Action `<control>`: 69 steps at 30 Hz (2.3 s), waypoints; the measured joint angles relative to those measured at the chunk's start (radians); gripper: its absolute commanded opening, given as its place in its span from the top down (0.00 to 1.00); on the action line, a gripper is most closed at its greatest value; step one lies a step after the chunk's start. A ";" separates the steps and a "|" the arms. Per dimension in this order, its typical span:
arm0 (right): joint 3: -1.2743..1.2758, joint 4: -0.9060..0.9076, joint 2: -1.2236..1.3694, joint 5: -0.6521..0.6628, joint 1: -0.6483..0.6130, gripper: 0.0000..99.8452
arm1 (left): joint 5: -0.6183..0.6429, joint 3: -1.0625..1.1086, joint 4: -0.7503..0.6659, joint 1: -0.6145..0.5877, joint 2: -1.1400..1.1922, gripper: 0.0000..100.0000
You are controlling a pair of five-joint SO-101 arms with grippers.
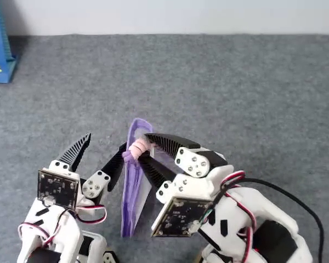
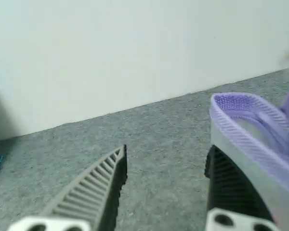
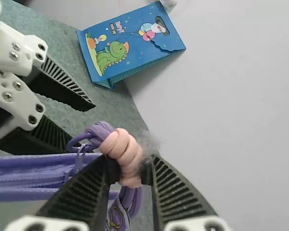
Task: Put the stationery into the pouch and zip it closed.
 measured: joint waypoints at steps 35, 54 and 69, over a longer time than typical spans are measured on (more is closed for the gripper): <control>0.164 -0.135 -0.002 -0.051 -0.054 0.99 | 0.129 -0.647 0.634 0.431 -0.009 0.67; 0.164 -0.135 -0.002 -0.051 -0.054 0.99 | 0.245 -0.532 0.605 0.494 -0.009 0.67; 0.164 -0.135 -0.002 -0.051 -0.054 0.99 | 0.302 -0.460 0.534 0.494 0.135 0.67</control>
